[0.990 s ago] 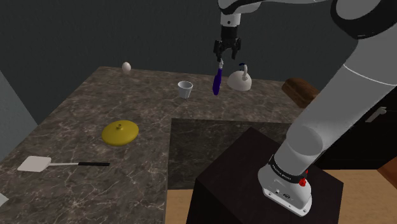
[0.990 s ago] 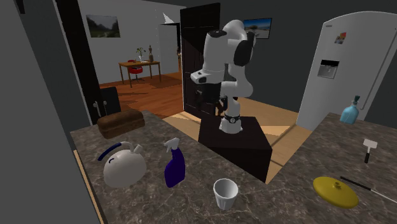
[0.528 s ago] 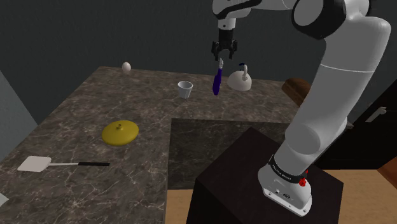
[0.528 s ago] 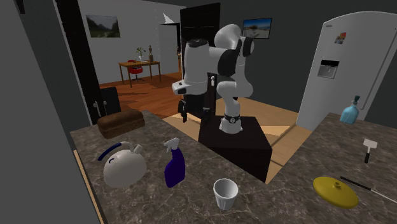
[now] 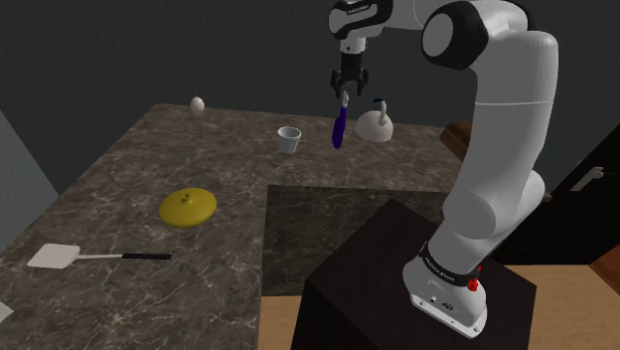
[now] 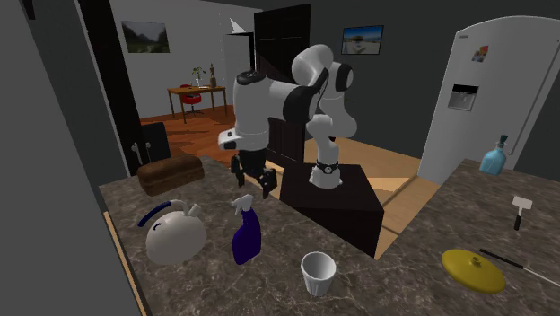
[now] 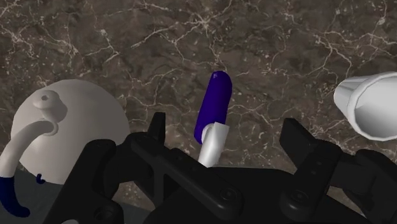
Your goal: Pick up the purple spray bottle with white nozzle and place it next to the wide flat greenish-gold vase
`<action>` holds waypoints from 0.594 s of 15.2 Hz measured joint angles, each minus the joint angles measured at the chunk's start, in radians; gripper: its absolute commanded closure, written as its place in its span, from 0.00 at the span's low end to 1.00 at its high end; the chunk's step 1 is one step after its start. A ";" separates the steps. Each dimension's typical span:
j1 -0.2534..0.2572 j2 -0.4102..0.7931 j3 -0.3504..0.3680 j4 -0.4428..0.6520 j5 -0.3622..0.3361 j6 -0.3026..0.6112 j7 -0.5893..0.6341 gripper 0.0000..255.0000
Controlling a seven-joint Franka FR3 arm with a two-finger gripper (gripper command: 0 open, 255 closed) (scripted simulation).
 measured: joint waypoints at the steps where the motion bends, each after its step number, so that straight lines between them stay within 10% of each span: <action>1: -0.002 0.007 0.000 0.000 0.001 0.007 -0.001 0.00; 9: -0.004 0.011 -0.001 -0.057 0.001 0.068 -0.001 0.00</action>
